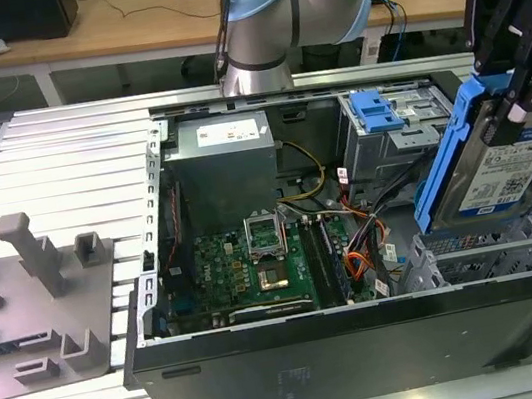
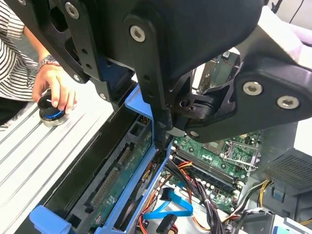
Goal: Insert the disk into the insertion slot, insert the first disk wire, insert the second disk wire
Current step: 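Insert the disk into the insertion slot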
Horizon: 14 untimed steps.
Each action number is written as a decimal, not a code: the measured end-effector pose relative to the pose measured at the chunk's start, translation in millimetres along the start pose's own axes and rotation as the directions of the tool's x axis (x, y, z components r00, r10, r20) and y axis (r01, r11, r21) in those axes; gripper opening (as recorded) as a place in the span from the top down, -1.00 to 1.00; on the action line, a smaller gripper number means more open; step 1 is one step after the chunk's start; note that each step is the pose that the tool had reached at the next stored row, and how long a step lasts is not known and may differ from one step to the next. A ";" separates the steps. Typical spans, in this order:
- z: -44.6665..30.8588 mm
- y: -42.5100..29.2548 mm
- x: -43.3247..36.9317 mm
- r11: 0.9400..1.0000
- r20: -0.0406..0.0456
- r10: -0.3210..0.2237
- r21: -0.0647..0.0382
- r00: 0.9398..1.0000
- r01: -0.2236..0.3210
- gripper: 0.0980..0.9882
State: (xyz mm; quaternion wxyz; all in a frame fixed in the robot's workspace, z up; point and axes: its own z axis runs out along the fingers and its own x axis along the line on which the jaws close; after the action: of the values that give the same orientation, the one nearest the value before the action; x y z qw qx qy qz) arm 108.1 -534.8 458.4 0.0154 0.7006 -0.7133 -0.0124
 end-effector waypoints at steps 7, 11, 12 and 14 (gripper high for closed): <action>4.5 -4.5 10.1 1.000 0.000 0.000 0.000 1.000 0.000 0.39; 8.7 -4.8 11.0 1.000 0.000 0.000 0.000 1.000 0.000 0.39; 9.7 -4.8 11.1 1.000 0.000 0.000 0.000 1.000 0.000 0.39; 11.7 -4.9 11.2 1.000 0.000 0.000 0.000 1.000 0.000 0.39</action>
State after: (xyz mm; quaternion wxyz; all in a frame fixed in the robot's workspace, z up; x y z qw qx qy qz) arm 112.3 -546.1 446.6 0.0155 0.7006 -0.7133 -0.0124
